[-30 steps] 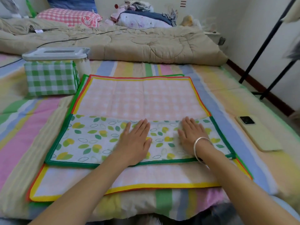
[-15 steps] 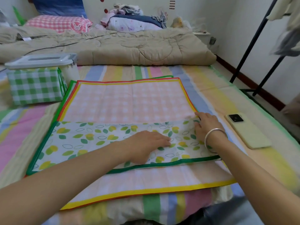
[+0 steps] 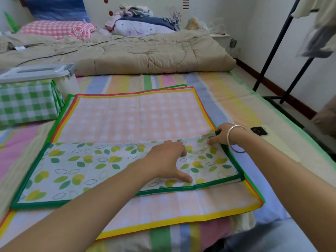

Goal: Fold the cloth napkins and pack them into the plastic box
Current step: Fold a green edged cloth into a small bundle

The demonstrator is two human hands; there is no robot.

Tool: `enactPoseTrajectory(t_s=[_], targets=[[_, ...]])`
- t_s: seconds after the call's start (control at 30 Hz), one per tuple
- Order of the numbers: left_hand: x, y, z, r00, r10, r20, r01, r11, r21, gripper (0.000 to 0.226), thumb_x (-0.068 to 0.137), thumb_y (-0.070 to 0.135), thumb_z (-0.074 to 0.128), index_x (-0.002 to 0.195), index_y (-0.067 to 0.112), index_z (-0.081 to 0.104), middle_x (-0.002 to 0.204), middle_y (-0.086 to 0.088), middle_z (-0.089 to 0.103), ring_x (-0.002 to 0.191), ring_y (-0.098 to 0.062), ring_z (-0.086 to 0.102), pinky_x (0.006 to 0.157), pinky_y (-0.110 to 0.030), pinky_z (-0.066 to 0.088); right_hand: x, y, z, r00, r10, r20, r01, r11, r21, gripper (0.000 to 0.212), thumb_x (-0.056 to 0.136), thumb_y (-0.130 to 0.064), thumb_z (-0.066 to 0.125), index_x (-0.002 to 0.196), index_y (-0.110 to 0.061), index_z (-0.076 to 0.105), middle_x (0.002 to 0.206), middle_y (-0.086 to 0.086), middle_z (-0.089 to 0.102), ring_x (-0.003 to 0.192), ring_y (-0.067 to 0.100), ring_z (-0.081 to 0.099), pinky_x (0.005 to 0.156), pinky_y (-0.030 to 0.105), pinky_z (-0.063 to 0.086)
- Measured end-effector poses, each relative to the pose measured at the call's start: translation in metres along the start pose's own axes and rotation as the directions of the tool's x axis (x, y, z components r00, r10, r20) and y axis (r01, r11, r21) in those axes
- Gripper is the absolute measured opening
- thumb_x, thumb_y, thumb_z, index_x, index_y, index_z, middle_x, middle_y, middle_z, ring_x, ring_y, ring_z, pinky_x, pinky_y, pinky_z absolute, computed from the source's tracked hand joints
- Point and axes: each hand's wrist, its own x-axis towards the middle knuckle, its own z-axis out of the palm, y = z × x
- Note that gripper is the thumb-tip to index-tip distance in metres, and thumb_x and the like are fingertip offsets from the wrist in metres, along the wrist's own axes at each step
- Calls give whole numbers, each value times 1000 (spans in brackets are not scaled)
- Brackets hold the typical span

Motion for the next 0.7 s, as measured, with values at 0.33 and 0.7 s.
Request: enactPoseTrajectory(t_s=[0.33, 0.7], targets=[[0, -3, 4, 1000, -13, 5, 13, 1000, 9, 80, 68, 73, 73, 129, 30, 44, 144, 13, 40, 124, -14, 39, 91, -36, 43, -17, 12, 4, 992, -5, -126, 49, 937, 347, 61, 89, -61, 54, 59, -16, 27, 56, 1, 21, 49, 19, 25, 56, 31, 25], [-10, 5, 1, 1000, -21, 0, 21, 1000, 10, 89, 67, 78, 70, 137, 30, 40, 110, 13, 34, 101, -6, 30, 90, -32, 39, -33, 22, 43, 986, 17, -166, 0, 995, 99, 51, 94, -61, 44, 79, -12, 47, 67, 4, 46, 58, 18, 44, 50, 29, 29]])
